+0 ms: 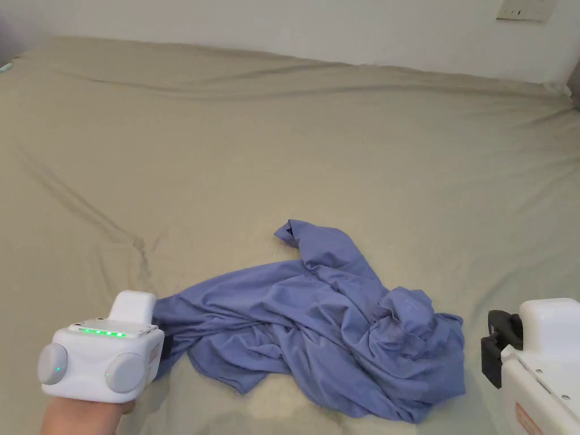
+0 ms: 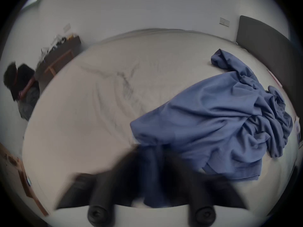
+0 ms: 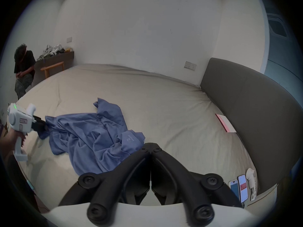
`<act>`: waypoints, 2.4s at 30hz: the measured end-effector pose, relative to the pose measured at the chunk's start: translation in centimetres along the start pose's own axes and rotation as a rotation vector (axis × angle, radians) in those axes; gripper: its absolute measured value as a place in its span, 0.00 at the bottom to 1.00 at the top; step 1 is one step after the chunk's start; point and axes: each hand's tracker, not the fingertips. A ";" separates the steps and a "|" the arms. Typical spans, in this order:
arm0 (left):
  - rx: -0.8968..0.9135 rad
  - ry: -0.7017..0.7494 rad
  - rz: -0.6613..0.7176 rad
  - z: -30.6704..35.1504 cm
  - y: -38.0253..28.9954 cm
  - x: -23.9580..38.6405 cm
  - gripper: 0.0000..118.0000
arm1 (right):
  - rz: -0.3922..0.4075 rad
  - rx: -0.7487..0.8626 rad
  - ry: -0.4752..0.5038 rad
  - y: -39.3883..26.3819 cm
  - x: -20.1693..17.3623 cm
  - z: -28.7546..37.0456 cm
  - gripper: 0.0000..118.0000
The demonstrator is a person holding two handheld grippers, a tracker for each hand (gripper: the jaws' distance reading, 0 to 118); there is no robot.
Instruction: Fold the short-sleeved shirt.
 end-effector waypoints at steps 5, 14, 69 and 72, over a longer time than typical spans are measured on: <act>0.068 -0.024 -0.024 2.7 0.4 -1.0 0.00 | 0.005 -0.124 0.063 1.4 1.7 -5.9 0.46; 0.188 -0.021 0.015 9.5 0.2 -3.2 0.00 | 0.031 -0.469 0.089 -2.6 3.2 -20.4 1.00; 0.736 0.138 0.062 36.2 22.2 -15.6 0.00 | -0.273 0.315 0.029 23.9 18.4 13.9 0.06; 0.739 0.110 0.077 35.1 23.9 -15.6 0.00 | -0.271 0.308 0.028 25.1 18.8 12.1 0.06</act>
